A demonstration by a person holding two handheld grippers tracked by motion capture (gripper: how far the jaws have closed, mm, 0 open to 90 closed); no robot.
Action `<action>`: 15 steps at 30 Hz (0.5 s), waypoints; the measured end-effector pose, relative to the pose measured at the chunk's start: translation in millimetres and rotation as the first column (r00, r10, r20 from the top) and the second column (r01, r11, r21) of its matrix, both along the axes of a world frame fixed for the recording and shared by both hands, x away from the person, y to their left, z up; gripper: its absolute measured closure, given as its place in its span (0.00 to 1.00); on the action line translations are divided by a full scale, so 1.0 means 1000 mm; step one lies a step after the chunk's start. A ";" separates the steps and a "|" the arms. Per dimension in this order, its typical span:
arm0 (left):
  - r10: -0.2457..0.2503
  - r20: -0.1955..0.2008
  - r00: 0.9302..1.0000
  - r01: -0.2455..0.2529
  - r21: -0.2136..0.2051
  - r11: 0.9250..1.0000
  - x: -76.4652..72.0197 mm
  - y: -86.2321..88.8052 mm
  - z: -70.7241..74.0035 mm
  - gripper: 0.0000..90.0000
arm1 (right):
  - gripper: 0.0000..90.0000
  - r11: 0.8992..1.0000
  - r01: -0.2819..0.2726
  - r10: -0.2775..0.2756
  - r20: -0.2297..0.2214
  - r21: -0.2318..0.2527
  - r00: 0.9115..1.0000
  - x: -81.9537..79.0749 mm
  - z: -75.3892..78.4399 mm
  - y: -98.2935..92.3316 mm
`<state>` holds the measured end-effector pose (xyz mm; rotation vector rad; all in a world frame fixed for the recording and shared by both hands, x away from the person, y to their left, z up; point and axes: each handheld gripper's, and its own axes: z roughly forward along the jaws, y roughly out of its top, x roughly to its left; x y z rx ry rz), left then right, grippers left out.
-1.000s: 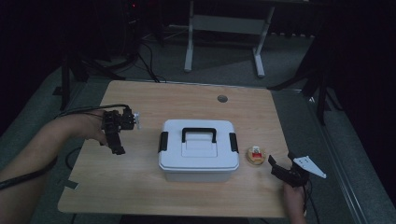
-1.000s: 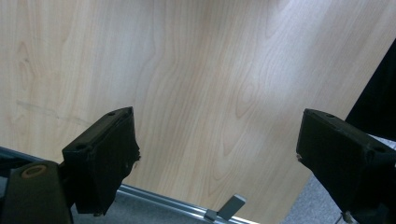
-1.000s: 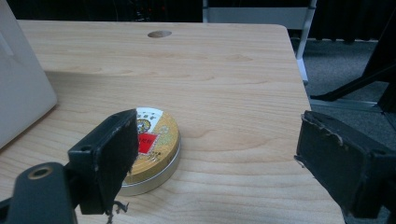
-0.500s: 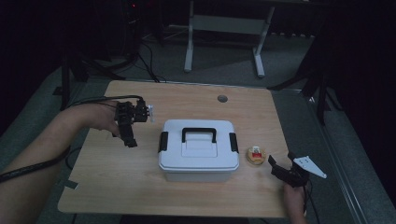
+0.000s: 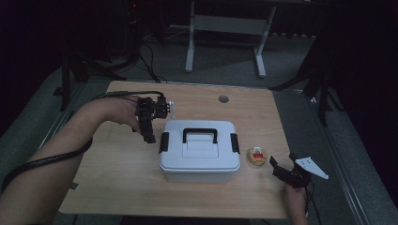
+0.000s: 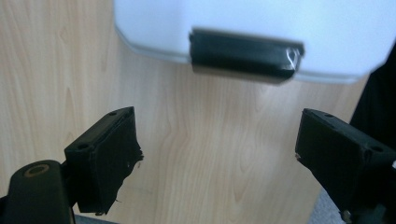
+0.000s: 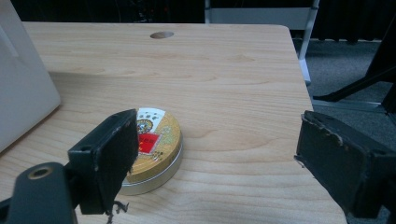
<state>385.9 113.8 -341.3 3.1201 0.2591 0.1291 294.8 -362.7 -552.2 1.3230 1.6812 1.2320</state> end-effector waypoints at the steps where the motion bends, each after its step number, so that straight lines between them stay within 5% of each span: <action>1: -0.002 -0.007 1.000 0.002 -0.005 1.000 0.001 -0.002 0.000 0.14 | 0.14 1.000 0.000 0.000 0.000 0.000 1.000 0.000 0.000 0.000; 15: -0.040 -0.024 0.999 0.040 0.001 0.999 0.013 -0.032 -0.009 0.14 | 0.14 1.000 -0.004 0.004 -0.004 0.008 1.000 0.000 0.000 -0.001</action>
